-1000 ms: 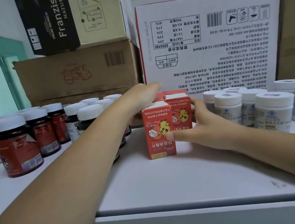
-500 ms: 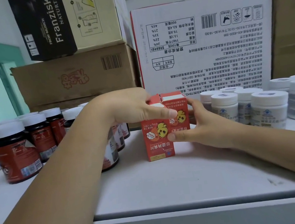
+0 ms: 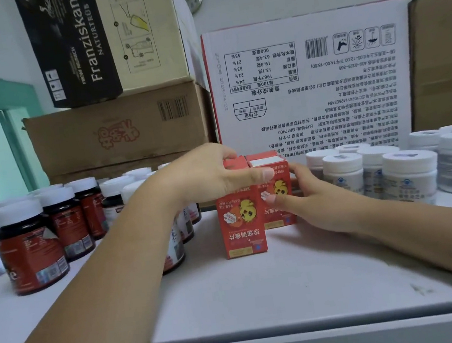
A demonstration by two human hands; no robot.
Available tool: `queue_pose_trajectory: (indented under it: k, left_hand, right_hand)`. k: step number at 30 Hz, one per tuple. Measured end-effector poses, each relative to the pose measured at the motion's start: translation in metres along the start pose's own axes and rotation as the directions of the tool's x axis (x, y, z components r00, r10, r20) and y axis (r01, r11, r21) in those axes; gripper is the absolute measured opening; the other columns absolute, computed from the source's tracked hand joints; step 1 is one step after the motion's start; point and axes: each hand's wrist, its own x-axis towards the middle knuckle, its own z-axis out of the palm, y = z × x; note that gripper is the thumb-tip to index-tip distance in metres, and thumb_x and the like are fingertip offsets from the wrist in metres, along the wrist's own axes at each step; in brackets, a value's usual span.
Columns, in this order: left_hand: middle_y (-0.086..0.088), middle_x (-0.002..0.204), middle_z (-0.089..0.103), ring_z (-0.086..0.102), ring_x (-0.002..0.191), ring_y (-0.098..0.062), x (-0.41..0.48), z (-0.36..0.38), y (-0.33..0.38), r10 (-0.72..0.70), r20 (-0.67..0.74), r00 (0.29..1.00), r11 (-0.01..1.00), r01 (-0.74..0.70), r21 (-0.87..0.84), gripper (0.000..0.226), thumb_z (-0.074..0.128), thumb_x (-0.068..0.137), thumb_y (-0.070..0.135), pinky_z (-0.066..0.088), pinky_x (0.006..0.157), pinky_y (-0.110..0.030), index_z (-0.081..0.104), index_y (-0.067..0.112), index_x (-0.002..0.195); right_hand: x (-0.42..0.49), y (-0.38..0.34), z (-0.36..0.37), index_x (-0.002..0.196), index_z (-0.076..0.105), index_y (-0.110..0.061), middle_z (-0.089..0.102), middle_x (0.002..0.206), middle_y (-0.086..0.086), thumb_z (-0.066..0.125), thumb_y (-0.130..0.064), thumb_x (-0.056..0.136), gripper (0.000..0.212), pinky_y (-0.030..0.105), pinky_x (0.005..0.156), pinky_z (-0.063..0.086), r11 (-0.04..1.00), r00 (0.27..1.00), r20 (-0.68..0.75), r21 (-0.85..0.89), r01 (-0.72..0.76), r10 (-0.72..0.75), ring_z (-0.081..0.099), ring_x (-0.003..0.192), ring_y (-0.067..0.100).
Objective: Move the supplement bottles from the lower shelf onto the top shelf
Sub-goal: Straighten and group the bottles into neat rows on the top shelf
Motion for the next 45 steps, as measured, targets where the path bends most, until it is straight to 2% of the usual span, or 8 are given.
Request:
queue_pose_trajectory:
  k: [6,11,16,18,21,28,35,45]
  left_hand:
    - [0.006,0.115,0.073,0.072,0.098,-0.015,0.014,0.021,0.000,-0.122,-0.085,0.989,0.934,0.085,-0.347,0.110,0.061,0.051,0.089,0.054,0.093,-0.041,0.052,0.024,0.139]
    - [-0.002,0.099,0.077,0.075,0.088,-0.026,0.022,0.020,0.005,-0.211,-0.127,0.969,0.847,0.116,-0.519,0.049,0.059,0.085,0.058,0.057,0.091,-0.046,0.070,0.018,0.110]
    - [0.000,0.109,0.073,0.074,0.089,-0.017,0.009,0.035,-0.004,-0.258,-0.175,0.950,0.773,0.094,-0.627,0.066,0.064,0.075,0.066,0.057,0.085,-0.041,0.058,0.021,0.123]
    - [0.017,0.092,0.073,0.073,0.081,-0.004,0.001,0.042,-0.011,-0.209,-0.186,0.960,0.727,0.026,-0.686,0.040,0.072,0.076,0.061,0.056,0.077,-0.030,0.055,0.035,0.101]
    - [0.032,0.065,0.067,0.070,0.071,0.007,-0.011,0.046,-0.013,-0.118,-0.174,0.978,0.711,-0.040,-0.702,0.040,0.080,0.066,0.050,0.053,0.071,-0.023,0.045,0.040,0.083]
    - [0.025,0.082,0.074,0.073,0.091,-0.007,-0.015,0.048,-0.022,-0.102,-0.185,0.977,0.699,-0.062,-0.712,0.046,0.084,0.054,0.032,0.056,0.084,-0.030,0.051,0.039,0.084]
    - [0.020,0.073,0.074,0.073,0.075,-0.002,-0.018,0.043,-0.025,-0.007,-0.102,0.995,0.598,-0.078,-0.798,0.042,0.075,0.058,0.017,0.057,0.061,-0.019,0.048,0.032,0.088]
    - [-0.003,0.111,0.075,0.070,0.106,-0.021,-0.017,0.046,-0.035,0.004,0.025,1.000,0.656,0.016,-0.754,0.069,0.082,0.070,-0.001,0.053,0.095,-0.037,0.055,0.027,0.128]
  right_hand:
    - [0.008,0.003,-0.001,0.146,0.022,-0.032,0.067,0.115,-0.015,0.065,-0.047,0.087,0.074,0.033,0.101,0.048,0.998,0.999,-0.002,-0.052,-0.039,0.039,0.066,0.101,0.002]
    - [0.020,0.009,-0.004,0.150,0.018,-0.033,0.070,0.115,-0.014,0.068,-0.066,0.063,0.106,0.037,0.107,0.041,0.992,0.994,-0.008,0.062,-0.112,0.112,0.066,0.105,0.007]
    - [0.029,0.010,0.000,0.136,0.039,-0.036,0.071,0.114,-0.007,0.068,-0.043,0.081,0.063,0.041,0.102,0.047,0.968,0.999,0.008,0.250,-0.032,0.031,0.069,0.102,0.013]
    - [0.029,0.014,0.004,0.136,0.040,-0.039,0.069,0.118,-0.008,0.068,-0.044,0.078,0.065,0.043,0.102,0.047,0.965,1.000,0.027,0.261,0.002,-0.009,0.068,0.106,0.013]
    - [0.029,0.018,0.003,0.134,0.042,-0.043,0.069,0.118,-0.012,0.069,-0.051,0.075,0.065,0.042,0.104,0.046,0.973,0.999,0.036,0.229,0.031,-0.041,0.067,0.107,0.010]
    - [0.030,0.020,0.000,0.144,0.030,-0.040,0.068,0.119,-0.012,0.072,-0.039,0.081,0.076,0.040,0.104,0.046,0.986,0.995,0.077,0.162,0.043,-0.056,0.065,0.109,0.008]
    - [0.029,0.017,-0.004,0.143,0.031,-0.031,0.069,0.119,-0.002,0.071,-0.013,0.087,0.071,0.040,0.100,0.049,0.967,0.992,0.108,0.252,0.030,-0.059,0.067,0.108,0.014]
    - [0.029,0.011,-0.004,0.140,0.034,-0.030,0.070,0.118,0.001,0.066,-0.001,0.086,0.068,0.033,0.095,0.051,0.976,0.986,0.158,0.215,0.012,-0.047,0.067,0.108,0.016]
